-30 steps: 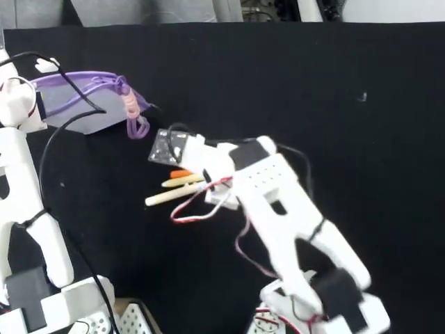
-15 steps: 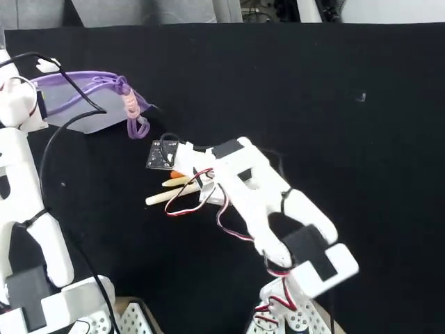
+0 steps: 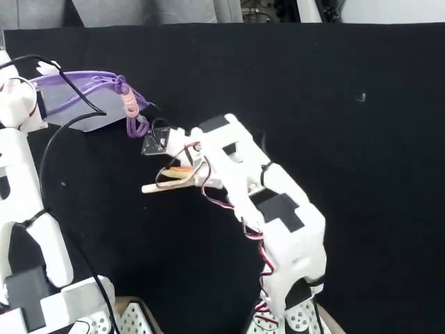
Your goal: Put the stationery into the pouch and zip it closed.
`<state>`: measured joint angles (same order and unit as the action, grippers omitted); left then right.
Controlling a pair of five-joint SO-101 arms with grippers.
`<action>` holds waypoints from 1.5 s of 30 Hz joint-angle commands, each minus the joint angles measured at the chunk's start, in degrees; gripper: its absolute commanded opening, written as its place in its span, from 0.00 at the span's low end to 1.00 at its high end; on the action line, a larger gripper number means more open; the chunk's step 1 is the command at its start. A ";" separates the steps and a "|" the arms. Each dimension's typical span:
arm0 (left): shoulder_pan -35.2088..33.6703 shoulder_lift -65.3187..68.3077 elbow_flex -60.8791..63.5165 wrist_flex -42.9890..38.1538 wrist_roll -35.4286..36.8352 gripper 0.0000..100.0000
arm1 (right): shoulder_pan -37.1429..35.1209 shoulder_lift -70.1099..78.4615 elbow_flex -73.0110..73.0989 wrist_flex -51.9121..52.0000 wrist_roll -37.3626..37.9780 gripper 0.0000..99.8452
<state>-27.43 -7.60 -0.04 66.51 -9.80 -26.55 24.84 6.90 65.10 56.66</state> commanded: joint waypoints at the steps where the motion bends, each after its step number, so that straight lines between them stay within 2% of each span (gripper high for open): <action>1: -1.54 4.22 4.00 -1.32 0.53 0.03 | 0.79 2.33 -1.27 2.99 0.35 0.08; 4: -1.54 4.22 4.18 -1.32 0.53 0.03 | 1.14 1.10 -1.19 3.16 -1.85 0.01; 7: -1.27 4.22 4.35 -1.32 0.53 0.03 | 2.20 -1.71 -0.84 3.25 -4.92 0.01; 17: -1.01 4.22 4.35 -1.23 0.62 0.03 | 2.90 -22.55 11.47 2.02 -5.19 0.01; 26: -1.01 4.22 4.44 -1.14 0.62 0.03 | 3.25 -43.56 26.51 -10.99 -12.31 0.01; 35: 0.31 4.31 4.62 -0.88 0.62 0.03 | 3.43 -62.81 36.79 -16.53 -17.67 0.01; 45: 2.42 4.13 6.11 -1.23 0.62 0.03 | 10.55 -71.34 41.19 -25.05 -26.02 0.01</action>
<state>-25.93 -7.60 2.33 65.45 -9.89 -18.29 -43.56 48.48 44.44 34.33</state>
